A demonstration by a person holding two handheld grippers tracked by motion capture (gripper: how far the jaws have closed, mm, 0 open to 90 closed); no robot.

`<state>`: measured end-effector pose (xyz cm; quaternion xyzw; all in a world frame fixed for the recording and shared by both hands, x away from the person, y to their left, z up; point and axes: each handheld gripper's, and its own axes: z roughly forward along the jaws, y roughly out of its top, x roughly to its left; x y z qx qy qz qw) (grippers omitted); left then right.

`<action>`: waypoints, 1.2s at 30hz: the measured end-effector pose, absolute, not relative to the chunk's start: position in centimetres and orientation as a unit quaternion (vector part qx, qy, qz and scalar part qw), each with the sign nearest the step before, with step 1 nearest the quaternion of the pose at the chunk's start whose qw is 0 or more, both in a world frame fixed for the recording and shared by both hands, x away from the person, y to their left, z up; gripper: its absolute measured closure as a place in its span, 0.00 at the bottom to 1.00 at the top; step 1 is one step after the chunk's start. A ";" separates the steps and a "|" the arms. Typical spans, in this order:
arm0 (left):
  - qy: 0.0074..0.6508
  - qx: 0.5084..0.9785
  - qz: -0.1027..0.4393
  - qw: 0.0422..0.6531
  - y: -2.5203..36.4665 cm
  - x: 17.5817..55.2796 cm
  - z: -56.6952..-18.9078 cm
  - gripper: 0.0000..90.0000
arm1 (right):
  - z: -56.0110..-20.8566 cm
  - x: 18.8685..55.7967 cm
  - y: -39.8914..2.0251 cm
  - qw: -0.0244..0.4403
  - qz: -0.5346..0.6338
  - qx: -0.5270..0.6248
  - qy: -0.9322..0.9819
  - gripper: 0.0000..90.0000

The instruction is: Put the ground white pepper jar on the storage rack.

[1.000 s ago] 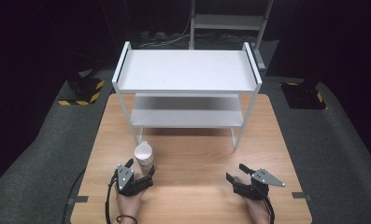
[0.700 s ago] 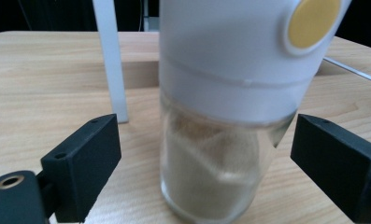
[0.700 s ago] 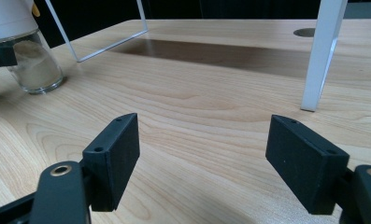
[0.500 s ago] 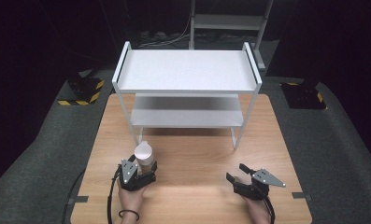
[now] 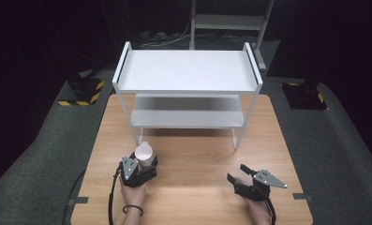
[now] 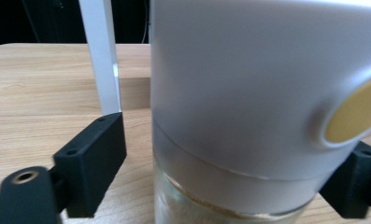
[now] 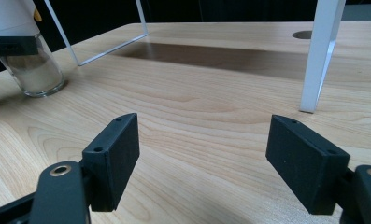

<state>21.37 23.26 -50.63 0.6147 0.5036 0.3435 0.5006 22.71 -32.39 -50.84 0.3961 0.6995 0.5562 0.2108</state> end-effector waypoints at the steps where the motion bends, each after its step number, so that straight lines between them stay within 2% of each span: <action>1: 0.488 0.622 0.348 0.504 23.3 21.3 -50.8 0.24 | -50.9 22.7 -32.4 0.211 0.557 0.396 0.699 0.29; 2: 0.488 0.622 0.348 0.504 23.3 21.3 -50.8 0.31 | -50.9 22.7 -32.4 0.211 0.557 0.396 0.699 0.29; 4: 0.481 0.624 0.353 0.504 23.2 21.2 -50.9 0.33 | -50.9 22.7 -32.4 0.211 0.557 0.396 0.699 0.29; 17: 0.471 0.635 0.344 0.506 23.6 21.0 -50.6 0.34 | -50.9 22.7 -32.4 0.211 0.557 0.397 0.698 0.29; 22: 0.458 0.631 0.342 0.525 23.9 20.4 -50.5 0.34 | -50.9 22.7 -32.4 0.211 0.559 0.398 0.697 0.29; 36: 0.441 0.637 0.343 0.532 23.8 20.1 -44.7 0.34 | -51.1 22.6 -32.6 0.209 0.565 0.399 0.691 0.29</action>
